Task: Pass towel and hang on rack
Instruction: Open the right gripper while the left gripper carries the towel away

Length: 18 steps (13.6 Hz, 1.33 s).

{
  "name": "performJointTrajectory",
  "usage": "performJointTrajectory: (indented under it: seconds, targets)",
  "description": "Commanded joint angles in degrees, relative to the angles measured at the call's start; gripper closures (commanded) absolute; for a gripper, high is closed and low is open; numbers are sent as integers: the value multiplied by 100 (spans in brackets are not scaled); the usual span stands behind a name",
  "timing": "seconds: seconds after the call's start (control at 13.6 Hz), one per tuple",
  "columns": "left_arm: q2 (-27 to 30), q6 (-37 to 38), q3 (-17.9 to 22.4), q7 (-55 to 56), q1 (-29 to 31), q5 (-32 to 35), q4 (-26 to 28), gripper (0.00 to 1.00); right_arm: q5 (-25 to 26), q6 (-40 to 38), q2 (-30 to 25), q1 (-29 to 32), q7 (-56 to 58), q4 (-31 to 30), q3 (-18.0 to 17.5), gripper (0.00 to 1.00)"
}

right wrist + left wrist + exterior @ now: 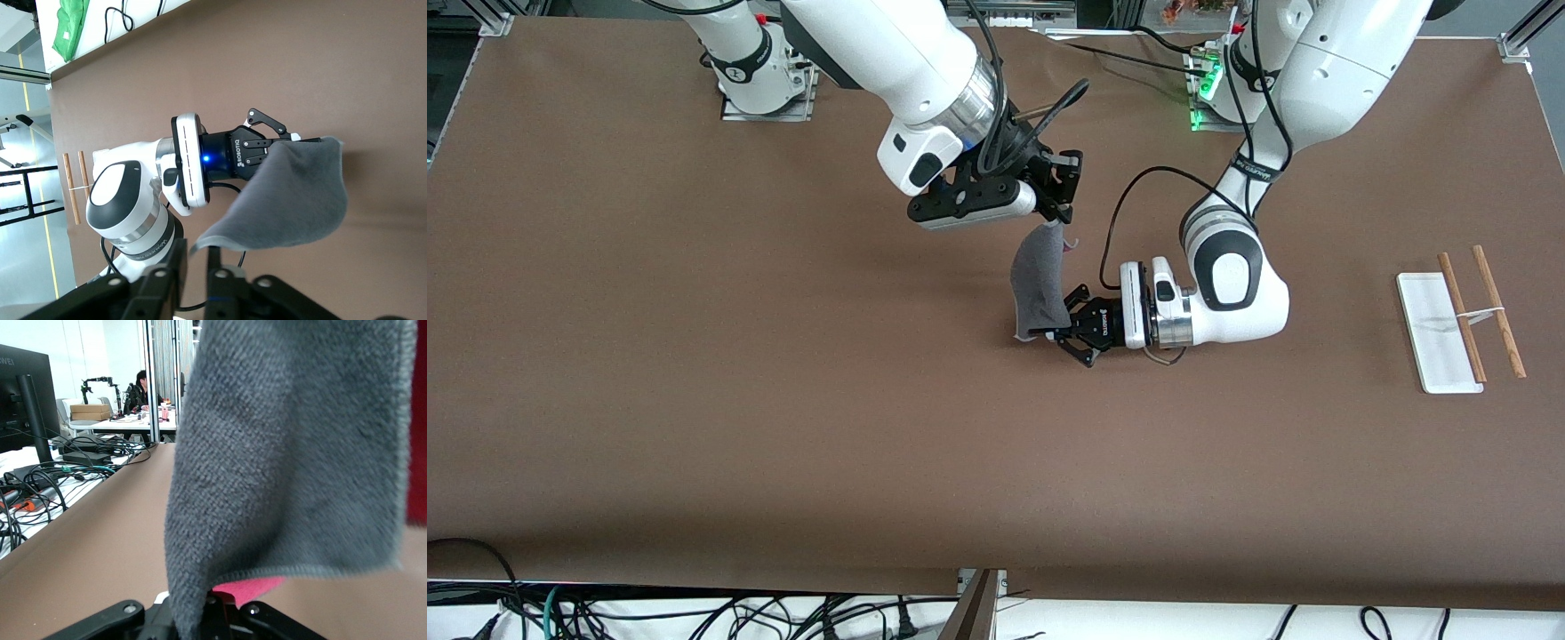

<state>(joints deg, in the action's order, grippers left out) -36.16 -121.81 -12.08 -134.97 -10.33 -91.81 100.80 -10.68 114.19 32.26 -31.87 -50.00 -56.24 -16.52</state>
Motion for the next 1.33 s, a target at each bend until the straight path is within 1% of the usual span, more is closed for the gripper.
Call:
performJointTrajectory:
  seconds: [0.0,0.07,0.22,0.37,0.52,0.59,0.74,0.81,0.88,1.03,1.11,1.18,1.25]
  targets:
    - [30,96,-14,-170,119,118,-69,100,-75,-28,-62,32,69,-19,0,0]
    - [143,96,4,-135,206,355,-69,100,-75,-37,-62,32,78,-19,0,0]
    - [424,87,100,-117,312,1083,-78,100,-83,-63,-62,41,87,-19,9,0]
    - [574,87,144,119,461,1734,-86,100,-75,-81,-62,49,104,-28,44,0]
    - [890,96,171,792,523,2594,-95,100,-66,-124,-62,172,279,-28,44,0]
    - [1039,165,206,1328,567,3225,-243,100,-48,-212,-62,294,472,-36,44,0]
    - [1032,883,241,2409,698,4910,-900,100,-4,-658,-62,610,1234,-28,44,0]
    - [1032,1182,241,2779,830,5484,-1147,100,57,-991,-62,777,1656,-28,70,0]
    - [1023,1525,241,2940,883,5803,-1289,100,109,-1221,-62,1014,2060,-28,61,0]
    - [1023,2193,346,3151,1085,6217,-1527,100,119,-1748,-141,1410,2607,-36,70,0]
    - [1023,2431,373,3257,1182,6489,-1641,100,110,-1951,-176,1664,2905,-71,70,0]
    - [1032,2581,469,3362,1287,6918,-1712,100,127,-2179,-272,1876,3300,-124,79,0]
    - [1032,2722,565,3424,1392,7210,-1730,100,128,-2399,-386,2078,3765,-290,227,0]
